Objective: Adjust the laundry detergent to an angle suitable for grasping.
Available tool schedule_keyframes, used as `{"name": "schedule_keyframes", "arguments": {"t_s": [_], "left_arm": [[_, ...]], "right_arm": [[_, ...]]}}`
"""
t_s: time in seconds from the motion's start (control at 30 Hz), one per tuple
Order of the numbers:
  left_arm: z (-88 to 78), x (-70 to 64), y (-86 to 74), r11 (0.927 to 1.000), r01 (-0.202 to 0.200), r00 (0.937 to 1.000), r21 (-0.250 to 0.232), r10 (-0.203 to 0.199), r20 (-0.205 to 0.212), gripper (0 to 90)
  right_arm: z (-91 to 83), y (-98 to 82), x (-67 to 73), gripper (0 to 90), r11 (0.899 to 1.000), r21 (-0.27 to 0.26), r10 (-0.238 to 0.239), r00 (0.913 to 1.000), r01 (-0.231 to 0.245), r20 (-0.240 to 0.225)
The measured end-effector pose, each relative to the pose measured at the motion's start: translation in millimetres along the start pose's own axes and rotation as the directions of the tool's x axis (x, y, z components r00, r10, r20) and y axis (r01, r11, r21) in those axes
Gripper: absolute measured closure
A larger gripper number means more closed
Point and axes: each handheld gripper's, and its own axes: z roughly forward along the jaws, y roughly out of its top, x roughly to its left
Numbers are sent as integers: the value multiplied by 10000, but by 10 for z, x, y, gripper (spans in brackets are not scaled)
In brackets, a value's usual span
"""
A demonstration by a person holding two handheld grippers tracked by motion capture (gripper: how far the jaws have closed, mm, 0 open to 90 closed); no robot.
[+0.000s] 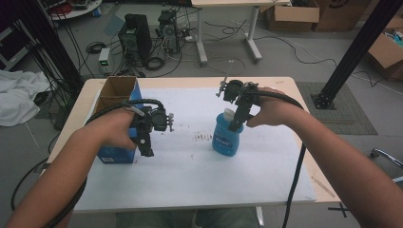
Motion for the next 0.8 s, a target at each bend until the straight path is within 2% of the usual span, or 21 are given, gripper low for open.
{"name": "schedule_keyframes", "arguments": {"t_s": [0.17, 0.37, 0.57, 0.7, 0.8], "left_arm": [[-8, 3, 15, 10000, -30, 10000, 13, 30, 12, 1], [-33, 9, 23, 10000, -59, 10000, 15, 58, 22, 1], [-54, 13, 29, 10000, -34, 10000, 39, 34, 38, 1], [-56, 17, 34, 10000, -11, 10000, 46, 11, 64, 1], [-52, 18, 36, 10000, 25, 10000, 24, -25, 88, 1]], "right_arm": [[-85, 6, 48, 0, 9979, 85, -636, 9980, 636, 14], [-274, 46, 100, 0, 9898, 95, -1425, 9896, 1424, 202], [-435, 105, 135, 0, 9701, 390, -2403, 9706, 2397, 133], [-486, 139, 180, 0, 9467, 467, -3192, 9477, 3188, 11], [-485, 154, 208, 0, 9317, 401, -3608, 9326, 3610, -141]]}}
